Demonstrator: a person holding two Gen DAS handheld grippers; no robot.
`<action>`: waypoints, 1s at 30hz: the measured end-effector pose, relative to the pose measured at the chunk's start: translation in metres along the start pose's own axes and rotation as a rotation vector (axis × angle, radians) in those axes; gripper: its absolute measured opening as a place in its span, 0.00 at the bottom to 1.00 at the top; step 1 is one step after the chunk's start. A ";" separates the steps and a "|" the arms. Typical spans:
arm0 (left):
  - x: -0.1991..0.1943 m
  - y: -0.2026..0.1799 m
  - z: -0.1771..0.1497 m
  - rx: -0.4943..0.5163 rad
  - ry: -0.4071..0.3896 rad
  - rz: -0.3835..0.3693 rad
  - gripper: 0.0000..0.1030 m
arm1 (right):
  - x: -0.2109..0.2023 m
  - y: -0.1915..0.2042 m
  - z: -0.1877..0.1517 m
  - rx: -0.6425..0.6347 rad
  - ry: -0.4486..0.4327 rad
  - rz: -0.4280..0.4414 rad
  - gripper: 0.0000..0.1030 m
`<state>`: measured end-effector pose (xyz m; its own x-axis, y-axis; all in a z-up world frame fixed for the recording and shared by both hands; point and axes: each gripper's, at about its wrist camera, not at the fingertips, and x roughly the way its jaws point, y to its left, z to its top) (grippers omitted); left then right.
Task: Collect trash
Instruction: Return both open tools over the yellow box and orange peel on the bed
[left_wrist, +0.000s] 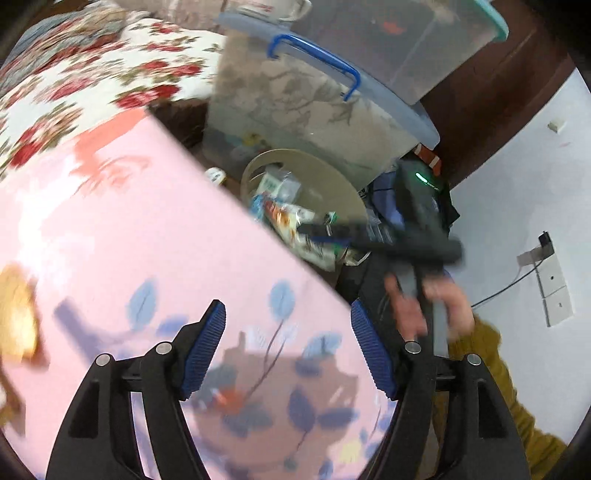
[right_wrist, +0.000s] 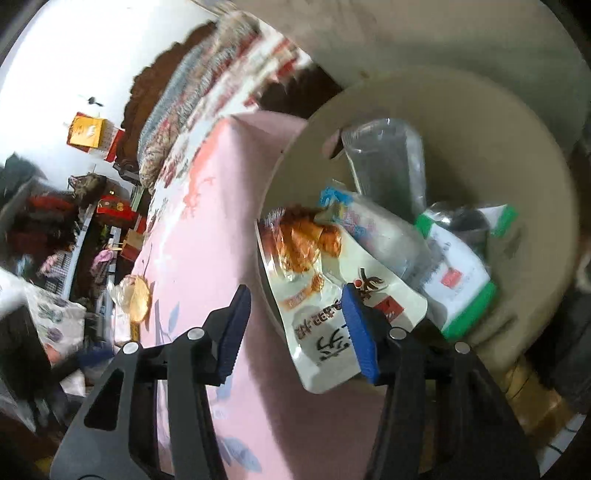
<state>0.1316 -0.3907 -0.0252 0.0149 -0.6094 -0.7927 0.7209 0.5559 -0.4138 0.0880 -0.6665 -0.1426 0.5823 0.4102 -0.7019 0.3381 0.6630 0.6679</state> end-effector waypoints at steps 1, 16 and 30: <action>-0.012 0.007 -0.012 -0.012 -0.009 0.004 0.65 | 0.004 -0.004 0.010 0.027 -0.007 -0.066 0.53; -0.176 0.162 -0.181 -0.399 -0.161 0.232 0.65 | -0.058 0.070 0.005 -0.121 -0.322 -0.304 0.57; -0.182 0.202 -0.143 -0.484 -0.247 0.224 0.65 | 0.106 0.310 -0.075 -0.480 -0.062 0.033 0.67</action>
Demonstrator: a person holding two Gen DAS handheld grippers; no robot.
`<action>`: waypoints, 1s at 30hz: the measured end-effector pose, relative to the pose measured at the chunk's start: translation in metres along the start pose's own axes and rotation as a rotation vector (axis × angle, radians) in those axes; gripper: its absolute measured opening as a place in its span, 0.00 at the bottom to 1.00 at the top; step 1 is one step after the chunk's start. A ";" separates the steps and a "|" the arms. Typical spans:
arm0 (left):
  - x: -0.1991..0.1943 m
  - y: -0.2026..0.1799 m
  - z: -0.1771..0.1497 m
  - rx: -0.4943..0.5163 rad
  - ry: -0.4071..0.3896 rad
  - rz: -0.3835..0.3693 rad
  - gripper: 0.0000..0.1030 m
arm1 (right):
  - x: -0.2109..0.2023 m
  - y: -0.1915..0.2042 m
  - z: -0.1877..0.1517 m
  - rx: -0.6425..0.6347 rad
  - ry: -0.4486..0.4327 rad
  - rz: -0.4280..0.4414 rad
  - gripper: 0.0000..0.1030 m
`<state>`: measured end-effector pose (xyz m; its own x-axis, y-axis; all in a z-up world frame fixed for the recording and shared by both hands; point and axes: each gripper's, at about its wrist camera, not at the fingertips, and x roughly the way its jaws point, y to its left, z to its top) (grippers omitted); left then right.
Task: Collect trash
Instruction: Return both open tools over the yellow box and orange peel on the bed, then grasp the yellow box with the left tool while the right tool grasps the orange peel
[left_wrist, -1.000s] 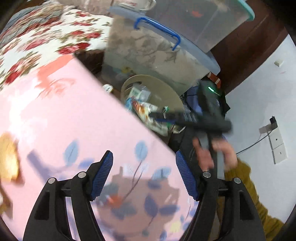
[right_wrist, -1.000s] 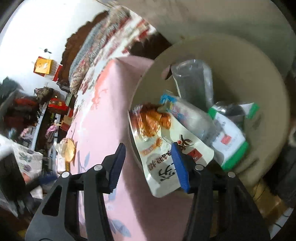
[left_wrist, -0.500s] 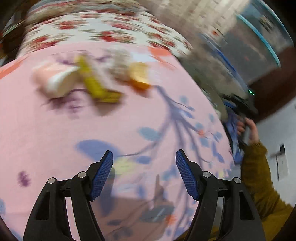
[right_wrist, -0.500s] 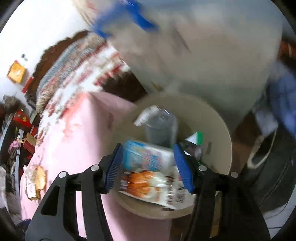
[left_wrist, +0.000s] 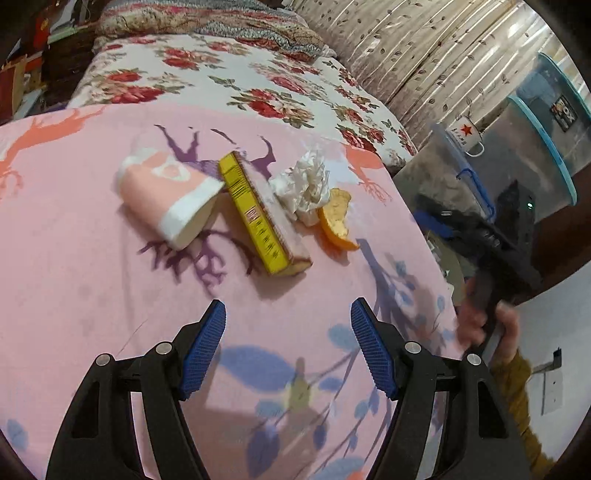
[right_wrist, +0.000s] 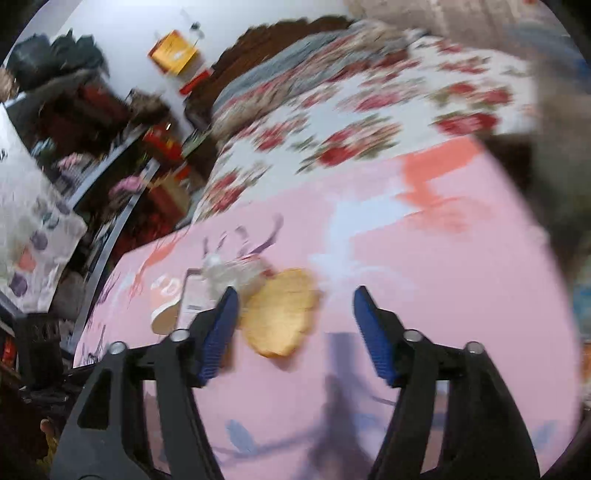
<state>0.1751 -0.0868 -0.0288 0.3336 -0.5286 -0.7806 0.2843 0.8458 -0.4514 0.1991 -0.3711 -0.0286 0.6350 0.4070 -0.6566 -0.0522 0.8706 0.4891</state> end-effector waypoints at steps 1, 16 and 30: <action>0.007 -0.001 0.006 -0.004 -0.001 0.010 0.65 | 0.013 0.008 -0.001 0.001 0.005 0.001 0.68; 0.077 0.000 0.043 -0.013 0.066 0.025 0.34 | 0.111 -0.046 0.003 0.228 0.137 0.128 0.33; 0.010 0.003 -0.073 0.072 0.123 -0.114 0.24 | 0.008 -0.032 -0.100 0.165 0.063 0.157 0.13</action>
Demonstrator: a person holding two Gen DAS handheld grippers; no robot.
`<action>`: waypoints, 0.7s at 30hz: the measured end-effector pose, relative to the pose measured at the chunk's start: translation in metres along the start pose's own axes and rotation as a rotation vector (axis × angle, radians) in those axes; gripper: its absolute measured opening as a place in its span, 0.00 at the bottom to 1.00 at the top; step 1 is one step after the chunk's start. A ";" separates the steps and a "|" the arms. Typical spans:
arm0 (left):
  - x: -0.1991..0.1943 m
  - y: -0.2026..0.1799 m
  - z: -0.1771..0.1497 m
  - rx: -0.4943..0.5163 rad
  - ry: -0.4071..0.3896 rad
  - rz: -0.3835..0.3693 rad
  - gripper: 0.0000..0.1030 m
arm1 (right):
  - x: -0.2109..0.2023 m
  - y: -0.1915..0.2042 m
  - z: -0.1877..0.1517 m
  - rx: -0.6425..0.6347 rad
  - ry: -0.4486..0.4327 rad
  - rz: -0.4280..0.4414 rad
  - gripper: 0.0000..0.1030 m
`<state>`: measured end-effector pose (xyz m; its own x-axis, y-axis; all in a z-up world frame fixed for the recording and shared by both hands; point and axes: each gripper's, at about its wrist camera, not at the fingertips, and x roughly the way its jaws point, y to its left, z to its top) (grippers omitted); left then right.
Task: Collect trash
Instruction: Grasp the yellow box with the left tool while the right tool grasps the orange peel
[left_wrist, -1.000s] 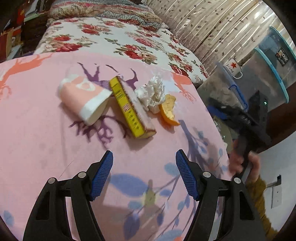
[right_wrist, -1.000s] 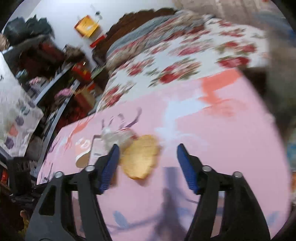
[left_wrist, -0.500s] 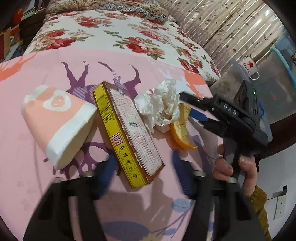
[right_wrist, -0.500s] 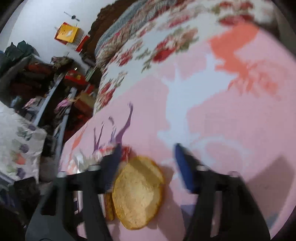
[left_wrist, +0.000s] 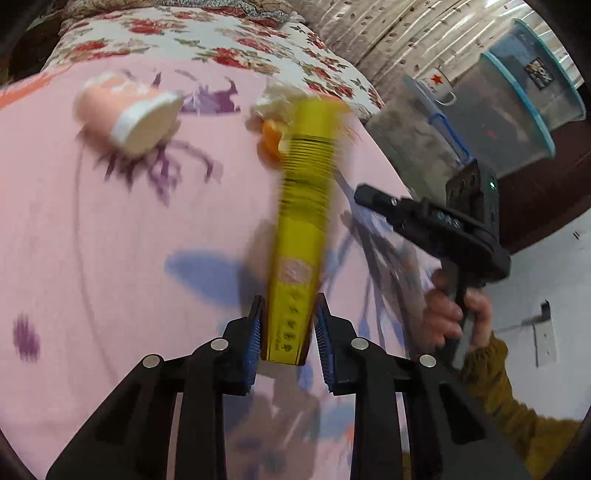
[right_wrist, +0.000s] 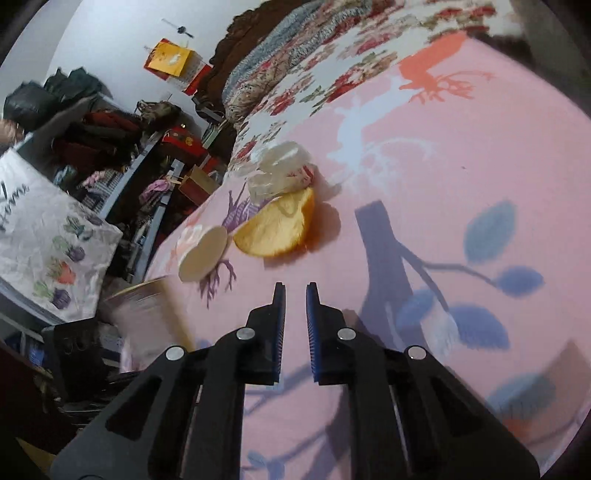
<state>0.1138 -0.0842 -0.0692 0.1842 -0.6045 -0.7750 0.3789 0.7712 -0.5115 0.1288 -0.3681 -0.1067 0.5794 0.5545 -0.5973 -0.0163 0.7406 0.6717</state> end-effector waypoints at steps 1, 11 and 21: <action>-0.006 0.002 -0.010 -0.001 -0.008 0.024 0.24 | -0.001 0.001 -0.001 -0.007 -0.007 -0.012 0.16; -0.029 0.026 -0.025 -0.084 -0.047 0.050 0.25 | 0.014 0.008 0.019 0.023 -0.088 -0.057 0.69; -0.031 0.028 -0.024 -0.078 -0.047 0.035 0.26 | 0.068 0.013 0.050 0.034 -0.023 -0.064 0.39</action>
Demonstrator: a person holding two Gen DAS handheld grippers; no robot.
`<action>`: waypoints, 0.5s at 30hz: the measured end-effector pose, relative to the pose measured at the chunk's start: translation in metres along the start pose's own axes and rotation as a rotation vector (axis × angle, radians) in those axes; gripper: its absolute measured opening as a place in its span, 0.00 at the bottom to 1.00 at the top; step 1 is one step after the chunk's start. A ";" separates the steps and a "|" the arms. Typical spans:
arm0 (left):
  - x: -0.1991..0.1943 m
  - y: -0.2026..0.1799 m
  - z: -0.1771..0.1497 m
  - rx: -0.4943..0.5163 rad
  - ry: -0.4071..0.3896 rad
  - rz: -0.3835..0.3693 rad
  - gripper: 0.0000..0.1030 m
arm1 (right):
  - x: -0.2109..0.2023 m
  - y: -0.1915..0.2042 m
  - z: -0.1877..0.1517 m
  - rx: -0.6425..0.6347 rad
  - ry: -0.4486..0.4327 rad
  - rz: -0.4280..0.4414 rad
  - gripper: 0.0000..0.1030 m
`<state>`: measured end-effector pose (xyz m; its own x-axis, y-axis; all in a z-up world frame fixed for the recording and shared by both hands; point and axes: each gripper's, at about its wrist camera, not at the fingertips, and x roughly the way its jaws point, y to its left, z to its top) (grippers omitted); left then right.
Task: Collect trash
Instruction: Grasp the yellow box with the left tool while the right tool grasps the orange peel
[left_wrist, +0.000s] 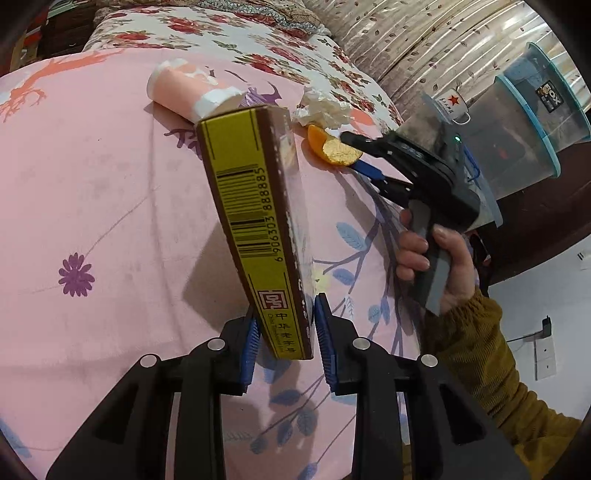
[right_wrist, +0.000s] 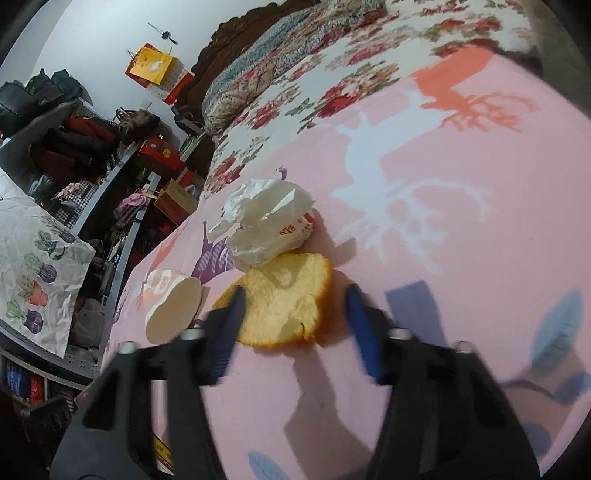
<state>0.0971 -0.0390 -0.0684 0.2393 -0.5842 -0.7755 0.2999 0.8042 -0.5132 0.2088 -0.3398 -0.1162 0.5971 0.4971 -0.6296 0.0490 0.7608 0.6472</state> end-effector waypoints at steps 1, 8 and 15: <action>0.000 0.000 0.000 0.002 0.000 0.001 0.26 | 0.006 -0.002 0.000 0.019 0.027 0.014 0.26; -0.006 -0.011 -0.004 0.045 -0.018 -0.006 0.25 | -0.019 0.003 -0.041 0.030 0.065 0.121 0.11; 0.000 -0.031 -0.009 0.089 0.000 -0.027 0.24 | -0.093 -0.024 -0.098 0.089 0.004 0.180 0.11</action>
<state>0.0793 -0.0626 -0.0563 0.2301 -0.6053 -0.7620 0.3874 0.7753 -0.4989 0.0736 -0.3632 -0.1151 0.5996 0.6235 -0.5016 0.0124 0.6195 0.7849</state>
